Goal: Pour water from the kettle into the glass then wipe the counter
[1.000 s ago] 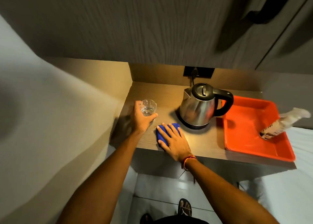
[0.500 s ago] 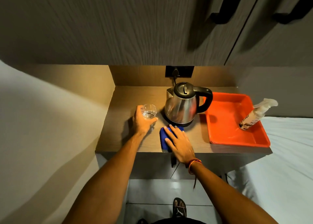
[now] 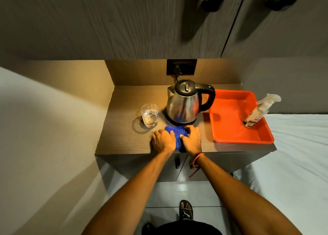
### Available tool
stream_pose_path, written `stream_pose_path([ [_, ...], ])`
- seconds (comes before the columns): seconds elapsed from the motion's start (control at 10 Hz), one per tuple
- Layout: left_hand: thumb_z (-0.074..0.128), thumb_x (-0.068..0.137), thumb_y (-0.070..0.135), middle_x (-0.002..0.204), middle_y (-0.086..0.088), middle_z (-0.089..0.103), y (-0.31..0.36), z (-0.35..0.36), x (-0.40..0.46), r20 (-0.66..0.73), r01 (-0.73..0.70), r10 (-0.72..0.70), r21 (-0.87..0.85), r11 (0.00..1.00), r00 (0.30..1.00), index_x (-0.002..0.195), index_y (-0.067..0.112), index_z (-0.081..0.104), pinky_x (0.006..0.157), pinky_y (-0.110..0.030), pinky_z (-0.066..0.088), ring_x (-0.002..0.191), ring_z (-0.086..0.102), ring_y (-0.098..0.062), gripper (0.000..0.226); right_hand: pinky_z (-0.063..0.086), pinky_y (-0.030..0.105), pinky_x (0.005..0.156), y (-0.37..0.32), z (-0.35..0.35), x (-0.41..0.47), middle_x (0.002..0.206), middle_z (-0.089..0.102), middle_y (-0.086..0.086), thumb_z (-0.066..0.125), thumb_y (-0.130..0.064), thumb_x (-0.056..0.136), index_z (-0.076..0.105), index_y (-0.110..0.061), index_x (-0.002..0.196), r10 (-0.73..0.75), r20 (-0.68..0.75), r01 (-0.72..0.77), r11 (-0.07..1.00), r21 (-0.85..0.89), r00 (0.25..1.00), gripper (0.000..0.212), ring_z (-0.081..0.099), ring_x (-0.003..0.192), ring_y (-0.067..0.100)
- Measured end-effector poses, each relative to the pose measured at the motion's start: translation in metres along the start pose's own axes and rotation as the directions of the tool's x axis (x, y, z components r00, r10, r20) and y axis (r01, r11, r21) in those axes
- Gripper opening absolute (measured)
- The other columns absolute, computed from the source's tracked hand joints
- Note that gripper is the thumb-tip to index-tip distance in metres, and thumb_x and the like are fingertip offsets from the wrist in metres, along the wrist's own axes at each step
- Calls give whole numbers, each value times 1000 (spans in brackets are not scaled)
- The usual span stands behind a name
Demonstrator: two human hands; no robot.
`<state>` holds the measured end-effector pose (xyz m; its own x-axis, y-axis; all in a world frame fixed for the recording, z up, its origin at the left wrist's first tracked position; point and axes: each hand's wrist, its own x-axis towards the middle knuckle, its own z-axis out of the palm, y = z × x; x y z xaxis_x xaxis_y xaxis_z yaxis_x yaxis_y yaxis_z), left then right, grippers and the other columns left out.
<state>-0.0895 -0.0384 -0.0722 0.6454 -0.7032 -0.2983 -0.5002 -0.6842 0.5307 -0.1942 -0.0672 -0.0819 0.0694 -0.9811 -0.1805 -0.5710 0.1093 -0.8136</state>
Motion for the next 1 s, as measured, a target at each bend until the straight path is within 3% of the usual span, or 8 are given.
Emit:
stream_pose_path([
  [0.1, 59, 95, 34, 119, -20, 66, 20, 0, -6, 42, -65, 74, -198, 978, 996, 119, 2, 52, 89, -46, 54, 110, 64, -40, 41, 48, 44, 98, -6, -9, 7, 116, 62, 18, 61, -2, 83, 64, 0, 112, 118, 10, -118, 983, 143, 993, 29, 60, 107, 29],
  [0.2, 61, 92, 26, 83, -5, 61, 44, 2, -18, -58, -244, 245, -455, 857, 968, 92, 12, 46, 66, -38, 51, 77, 64, -24, 20, 45, 35, 76, -13, -29, 11, 90, 64, 9, 51, -9, 96, 62, -5, 88, 146, 73, -163, 916, 366, 987, 14, 55, 84, 17],
  [0.3, 63, 87, 23, 68, 9, 48, 77, 4, -32, -149, -337, 313, -603, 723, 938, 78, 22, 39, 52, -13, 40, 56, 51, 0, 25, 47, 18, 57, -15, -59, 18, 64, 67, -10, 42, -19, 101, 58, -17, 76, 162, 160, -228, 721, 655, 974, 30, 58, 57, 0],
  [0.4, 63, 85, 23, 67, 12, 45, 110, 9, -39, -178, -345, 314, -692, 633, 933, 78, 20, 42, 53, -9, 39, 56, 47, 2, 23, 46, 20, 58, -12, -99, 32, 65, 68, -7, 47, -14, 97, 60, -15, 75, 146, 97, -172, 685, 708, 984, 26, 59, 56, 2],
  [0.5, 67, 86, 22, 69, 9, 47, 137, 28, -47, -102, -283, 301, -702, 654, 948, 80, 16, 46, 55, -14, 38, 59, 44, -4, 23, 47, 23, 70, 4, -142, 52, 91, 68, 4, 61, -9, 90, 67, -6, 95, 138, -109, -52, 821, 569, 984, 9, 63, 78, 8],
  [0.7, 62, 96, 34, 109, -22, 69, 161, 71, -52, 122, -410, 420, -97, 907, 899, 108, -1, 61, 80, -45, 54, 101, 67, -40, 38, 51, 37, 88, 56, -179, 70, 119, 67, 15, 78, -25, 79, 60, -8, 119, 222, -227, -231, 973, -13, 948, 47, 63, 108, 32],
  [0.9, 66, 95, 25, 125, -14, 58, 167, 93, -52, 112, -537, 542, 397, 744, 833, 117, 4, 65, 86, -38, 54, 120, 55, -30, 30, 54, 44, 85, 69, -180, 75, 115, 64, 22, 73, -21, 79, 57, -3, 110, 107, -78, -128, 933, -338, 991, 39, 63, 107, 40],
  [1.0, 71, 90, 24, 119, -10, 55, 159, 92, -51, 24, -543, 618, 506, 670, 786, 115, 10, 55, 81, -36, 52, 110, 55, -27, 34, 53, 43, 82, 64, -178, 72, 117, 63, 20, 70, -28, 84, 56, -6, 111, 50, -80, -82, 877, -473, 996, 38, 63, 109, 40],
])
